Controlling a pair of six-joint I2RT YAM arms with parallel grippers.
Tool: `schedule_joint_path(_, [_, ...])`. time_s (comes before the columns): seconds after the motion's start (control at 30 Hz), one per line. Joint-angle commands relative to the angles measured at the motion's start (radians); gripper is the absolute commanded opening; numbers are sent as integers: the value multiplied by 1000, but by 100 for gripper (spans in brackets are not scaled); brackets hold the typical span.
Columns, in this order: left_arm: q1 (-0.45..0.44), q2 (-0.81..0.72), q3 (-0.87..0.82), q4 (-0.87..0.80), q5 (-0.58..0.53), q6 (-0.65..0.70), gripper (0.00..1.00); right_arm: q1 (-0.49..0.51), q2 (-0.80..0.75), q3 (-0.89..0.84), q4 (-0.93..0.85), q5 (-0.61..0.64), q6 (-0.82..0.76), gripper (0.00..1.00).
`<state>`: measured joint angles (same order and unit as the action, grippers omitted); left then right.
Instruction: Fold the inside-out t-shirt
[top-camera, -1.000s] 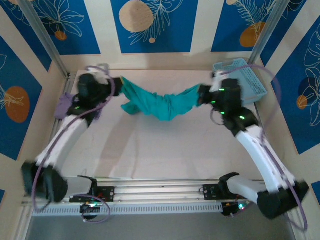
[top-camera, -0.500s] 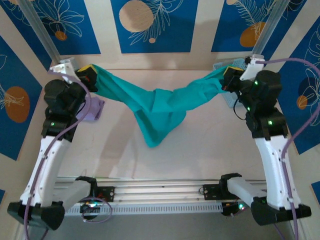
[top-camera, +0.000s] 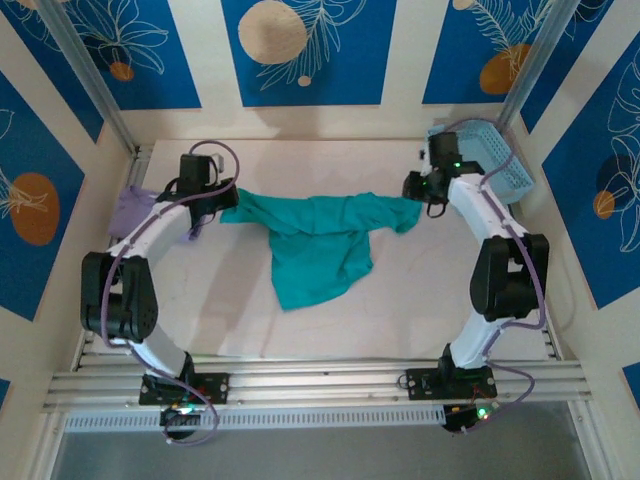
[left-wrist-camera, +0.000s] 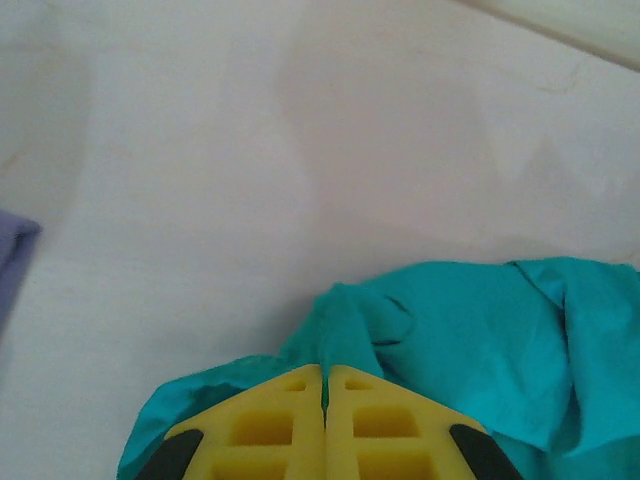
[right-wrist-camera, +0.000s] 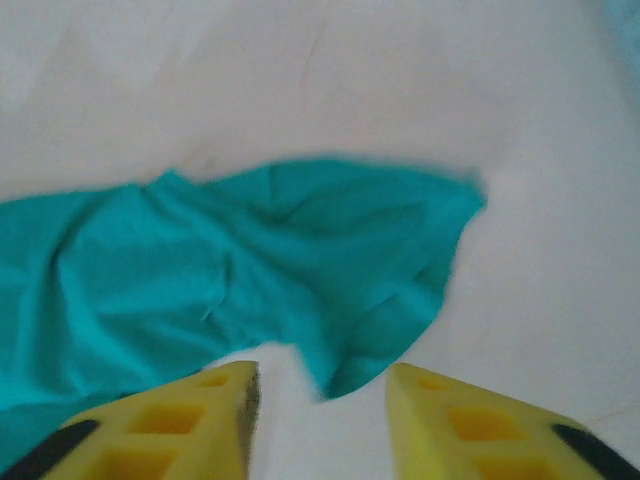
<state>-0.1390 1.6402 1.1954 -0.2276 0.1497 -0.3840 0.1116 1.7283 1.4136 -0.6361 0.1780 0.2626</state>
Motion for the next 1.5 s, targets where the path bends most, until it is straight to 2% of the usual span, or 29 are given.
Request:
schedule_joint_path(0.0, [10, -2, -13, 28, 38, 0, 4, 64, -55, -71, 16, -78, 1, 47])
schedule_joint_path(0.03, [9, 1, -18, 34, 26, 2, 6, 84, -55, -105, 15, -97, 10, 49])
schedule_joint_path(0.07, [9, 2, -23, 34, 16, 6, 15, 115, -59, -141, 16, -105, 11, 50])
schedule_joint_path(0.13, [9, -4, -30, 16, -19, 18, 41, 186, -71, -206, 11, -104, 18, 52])
schedule_joint_path(0.27, [-23, -116, -159, 33, -74, -10, 72, 269, -66, -275, 2, -121, 68, 54])
schedule_joint_path(0.33, [-86, -214, -281, 60, -74, -38, 80, 277, -40, -302, 38, -170, 93, 54])
schedule_joint_path(0.47, [-219, -317, -466, 66, 8, -109, 83, 293, 55, -301, 52, -208, 112, 51])
schedule_joint_path(0.57, [-311, -307, -557, 122, 89, -187, 79, 293, 76, -291, 68, -213, 117, 36])
schedule_joint_path(0.67, [-402, -242, -579, 172, 89, -214, 72, 290, 43, -280, 75, -195, 116, 13])
schedule_joint_path(0.7, [-419, -209, -576, 197, 83, -221, 67, 288, 23, -280, 82, -199, 117, 7])
schedule_joint_path(0.77, [-424, -143, -559, 251, 115, -225, 48, 278, -23, -285, 101, -231, 123, 0])
schedule_joint_path(0.83, [-424, -110, -524, 293, 142, -224, 23, 261, -83, -286, 124, -285, 135, 0])
schedule_joint_path(0.9, [-421, -131, -481, 299, 169, -210, 4, 245, -156, -274, 145, -347, 148, 0])
schedule_joint_path(0.93, [-416, -165, -448, 271, 169, -193, 0, 237, -196, -259, 150, -373, 161, 0])
schedule_joint_path(1.03, [-405, -328, -335, 145, 73, -122, 0, 215, -329, -182, 159, -414, 191, 0])
schedule_joint_path(1.2, [-400, -523, -82, -15, -117, -2, 0, 198, -491, -10, 185, -390, 224, 0])
schedule_joint_path(1.37, [-401, -536, 147, -105, -261, 116, 0, 196, -532, 147, 171, -356, 212, 0])
schedule_joint_path(1.47, [-401, -507, 234, -133, -310, 163, 0, 192, -526, 198, 141, -354, 204, 0])
